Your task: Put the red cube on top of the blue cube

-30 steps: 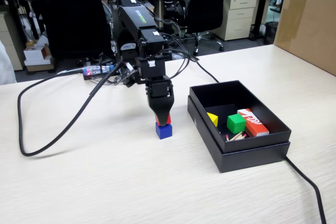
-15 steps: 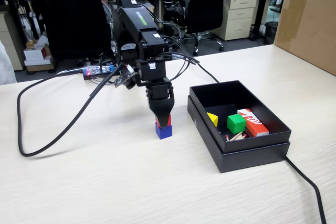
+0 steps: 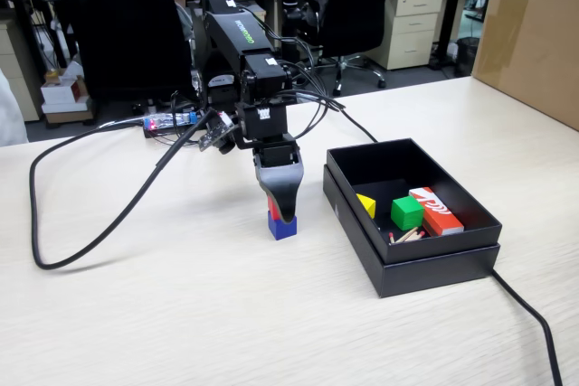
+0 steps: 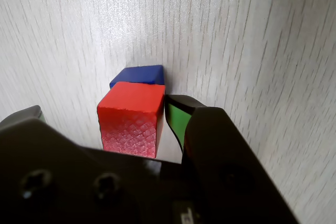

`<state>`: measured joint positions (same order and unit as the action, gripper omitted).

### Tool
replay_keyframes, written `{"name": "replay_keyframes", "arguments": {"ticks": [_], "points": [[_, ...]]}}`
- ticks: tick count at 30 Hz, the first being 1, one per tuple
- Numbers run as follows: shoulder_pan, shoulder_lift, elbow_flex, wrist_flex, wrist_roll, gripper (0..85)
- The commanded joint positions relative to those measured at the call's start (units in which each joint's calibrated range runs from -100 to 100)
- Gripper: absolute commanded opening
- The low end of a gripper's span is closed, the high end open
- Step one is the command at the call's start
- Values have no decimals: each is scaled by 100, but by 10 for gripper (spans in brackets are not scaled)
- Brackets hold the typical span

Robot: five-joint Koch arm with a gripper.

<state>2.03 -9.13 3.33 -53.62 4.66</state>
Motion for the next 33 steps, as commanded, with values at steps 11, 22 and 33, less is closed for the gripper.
{"name": "replay_keyframes", "arguments": {"ticks": [11, 22, 33], "points": [[49, -2191, -43, -586, -147, 489], [-88, -5806, -2763, -457, -503, 491], [-210, -8112, -6199, 2014, -542, 485]]}}
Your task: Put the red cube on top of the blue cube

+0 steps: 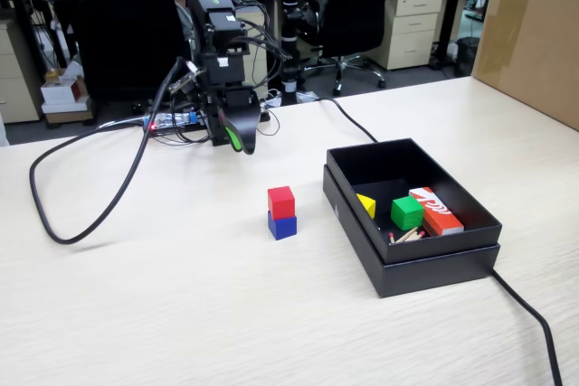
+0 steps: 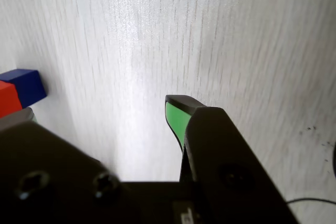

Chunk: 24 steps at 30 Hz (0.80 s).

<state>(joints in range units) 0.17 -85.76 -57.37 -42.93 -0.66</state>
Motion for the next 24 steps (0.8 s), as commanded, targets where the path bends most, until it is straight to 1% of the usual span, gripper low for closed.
{"name": "replay_keyframes", "arguments": {"ticks": [1, 5, 7, 13, 14, 15, 18, 24], "points": [[-24, -517, -374, 1196, -10, 485], [-24, -885, -1389, 2397, -59, 479], [-39, -1022, -1779, 2846, -142, 477], [-54, -1298, -2731, 3736, -317, 480], [-68, -1298, -2921, 4030, -322, 480], [-83, -1298, -3311, 4609, -381, 477], [-78, -1355, -3782, 5075, -391, 477], [-83, -1344, -4036, 5058, -361, 480]]}}
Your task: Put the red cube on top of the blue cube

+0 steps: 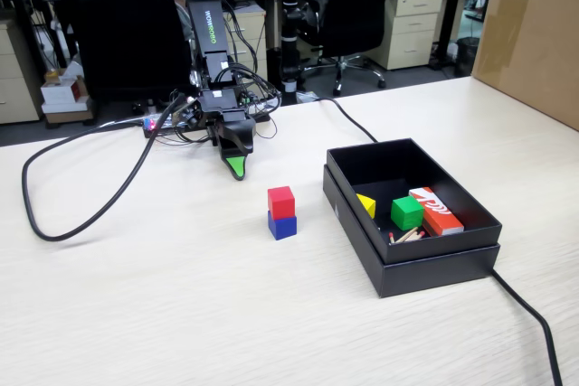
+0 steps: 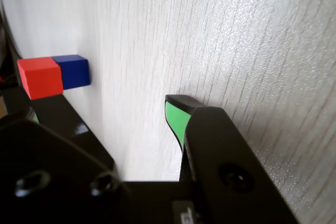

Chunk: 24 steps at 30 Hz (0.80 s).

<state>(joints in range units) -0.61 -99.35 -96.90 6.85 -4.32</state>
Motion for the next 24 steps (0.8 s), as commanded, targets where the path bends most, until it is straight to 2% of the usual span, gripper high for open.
{"name": "replay_keyframes", "arguments": {"ticks": [1, 2, 24], "points": [[0, 39, -93, 2, 5, 477], [-5, 39, -93, -309, 10, 477], [-24, 61, -75, -318, 0, 487]]}}
